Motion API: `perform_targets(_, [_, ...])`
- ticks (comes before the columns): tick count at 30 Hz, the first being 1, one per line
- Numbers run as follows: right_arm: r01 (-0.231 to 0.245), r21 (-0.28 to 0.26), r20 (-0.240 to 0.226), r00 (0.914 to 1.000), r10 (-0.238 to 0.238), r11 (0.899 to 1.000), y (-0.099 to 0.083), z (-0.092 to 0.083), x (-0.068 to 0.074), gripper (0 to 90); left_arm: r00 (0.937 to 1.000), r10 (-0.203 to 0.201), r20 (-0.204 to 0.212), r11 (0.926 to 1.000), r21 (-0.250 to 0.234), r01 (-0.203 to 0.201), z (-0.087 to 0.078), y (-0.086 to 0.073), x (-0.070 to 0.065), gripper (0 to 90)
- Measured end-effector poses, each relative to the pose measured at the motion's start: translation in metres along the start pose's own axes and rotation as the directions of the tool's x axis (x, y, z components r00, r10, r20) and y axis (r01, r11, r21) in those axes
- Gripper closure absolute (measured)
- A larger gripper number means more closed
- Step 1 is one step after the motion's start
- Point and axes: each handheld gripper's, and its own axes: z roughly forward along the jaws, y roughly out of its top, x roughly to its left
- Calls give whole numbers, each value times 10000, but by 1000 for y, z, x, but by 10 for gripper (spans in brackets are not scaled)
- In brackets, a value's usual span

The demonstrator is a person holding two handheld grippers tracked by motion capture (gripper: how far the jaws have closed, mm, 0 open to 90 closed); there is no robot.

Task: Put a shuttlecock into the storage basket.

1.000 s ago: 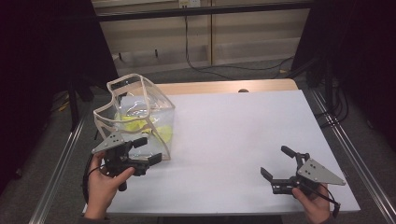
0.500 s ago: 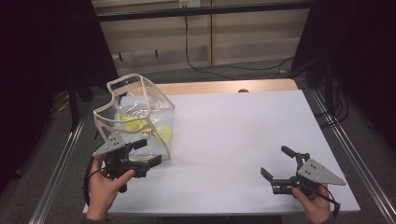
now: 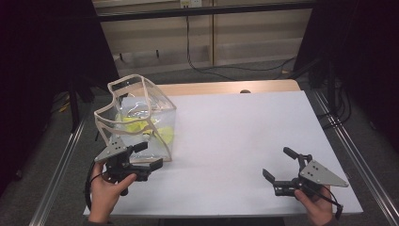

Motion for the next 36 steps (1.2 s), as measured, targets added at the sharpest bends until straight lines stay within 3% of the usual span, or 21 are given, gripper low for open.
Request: perform_targets(36, [18,-10,-7,10000,-18,10000,0,0,0,12,9999,-15,-120,10000,1,15,3,-19,0,63])
